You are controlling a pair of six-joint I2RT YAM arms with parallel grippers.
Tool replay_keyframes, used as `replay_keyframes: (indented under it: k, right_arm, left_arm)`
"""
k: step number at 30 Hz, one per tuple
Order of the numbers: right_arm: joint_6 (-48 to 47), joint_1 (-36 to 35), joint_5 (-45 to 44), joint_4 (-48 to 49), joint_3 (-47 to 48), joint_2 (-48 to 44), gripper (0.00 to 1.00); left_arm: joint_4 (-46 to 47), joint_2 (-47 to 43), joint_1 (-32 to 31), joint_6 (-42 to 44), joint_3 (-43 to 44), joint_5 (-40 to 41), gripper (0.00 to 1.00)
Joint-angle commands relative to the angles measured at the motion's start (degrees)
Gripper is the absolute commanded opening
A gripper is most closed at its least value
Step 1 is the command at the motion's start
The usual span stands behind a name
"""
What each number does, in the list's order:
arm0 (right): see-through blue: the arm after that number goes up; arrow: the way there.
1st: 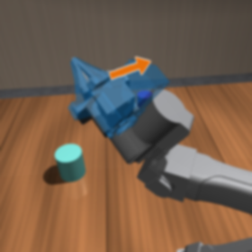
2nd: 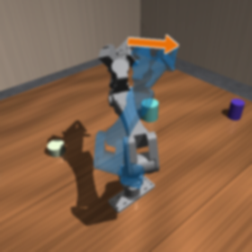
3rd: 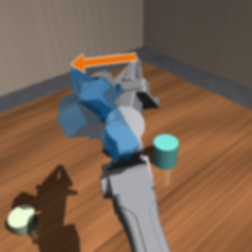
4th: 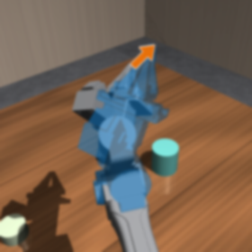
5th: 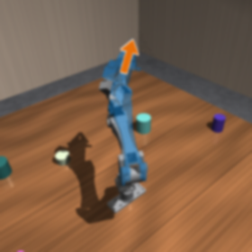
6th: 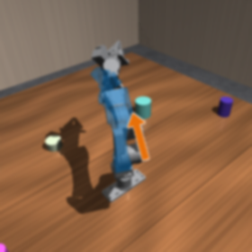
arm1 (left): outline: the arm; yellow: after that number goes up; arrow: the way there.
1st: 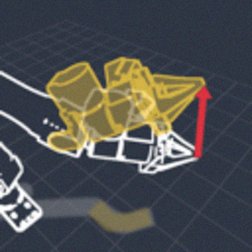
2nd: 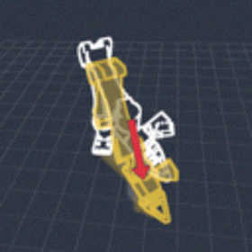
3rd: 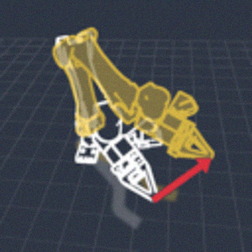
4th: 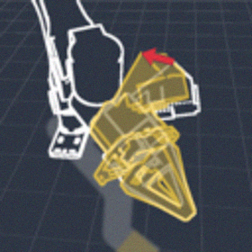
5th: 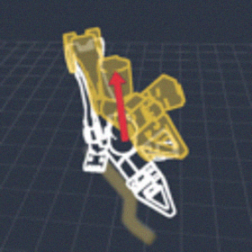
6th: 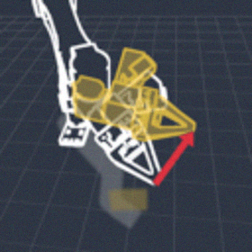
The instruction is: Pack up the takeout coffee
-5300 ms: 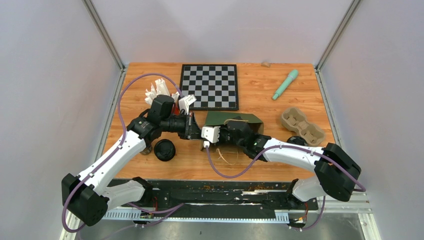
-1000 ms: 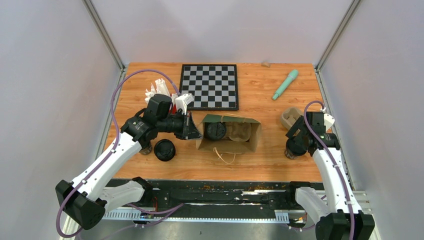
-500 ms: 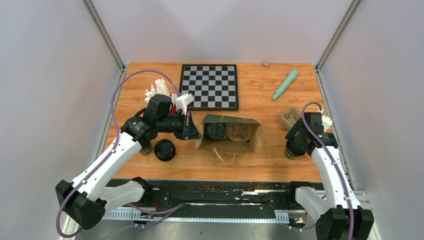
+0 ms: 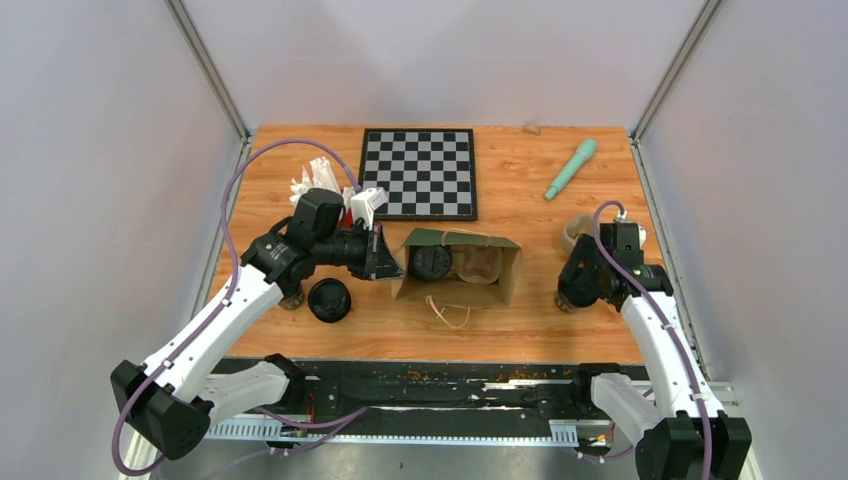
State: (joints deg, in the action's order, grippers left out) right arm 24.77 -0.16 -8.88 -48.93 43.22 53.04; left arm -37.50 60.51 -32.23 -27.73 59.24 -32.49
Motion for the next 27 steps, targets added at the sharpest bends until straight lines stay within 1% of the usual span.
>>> replay_keyframes:
  k: [1, 4, 6, 11, 15, 17, 22, 27]
  right_arm:
    - [-4.1, -2.5, 5.4, 5.8, 0.5, -0.5, 0.72]
    - [-6.0, -2.9, 7.9, 10.0, 0.0, 0.6, 0.72]
    - [-8.0, -3.7, 7.9, 11.9, 0.7, 2.0, 0.72]
    - [-12.3, -4.3, 6.2, 11.9, 3.7, 6.7, 0.75]
    - [-14.0, -4.3, 6.3, 12.4, 4.3, 7.9, 0.77]
    - [-14.8, -4.3, 6.9, 12.5, 4.3, 8.0, 0.79]
    - [-16.9, -4.3, 7.3, 12.1, 5.1, 7.8, 0.9]
    - [-20.9, -4.3, 6.2, 14.1, 5.7, 5.9, 0.94]
  left_arm:
    - [0.7, -1.7, -0.3, 1.2, 0.6, -0.3, 0.0]
    - [0.5, -2.0, -0.2, 1.1, 0.6, -0.2, 0.0]
    - [0.3, -2.0, -0.3, 1.1, 0.8, -0.2, 0.0]
    - [-0.2, -2.0, -0.4, 1.3, 0.8, -0.3, 0.0]
    - [-0.3, -1.9, -0.5, 1.3, 0.9, -0.2, 0.0]
    - [-0.4, -1.8, -0.6, 1.3, 1.0, -0.1, 0.0]
    - [-0.5, -1.6, -0.7, 1.3, 1.0, -0.1, 0.0]
    - [-0.6, -1.5, -0.7, 1.3, 1.1, -0.1, 0.0]
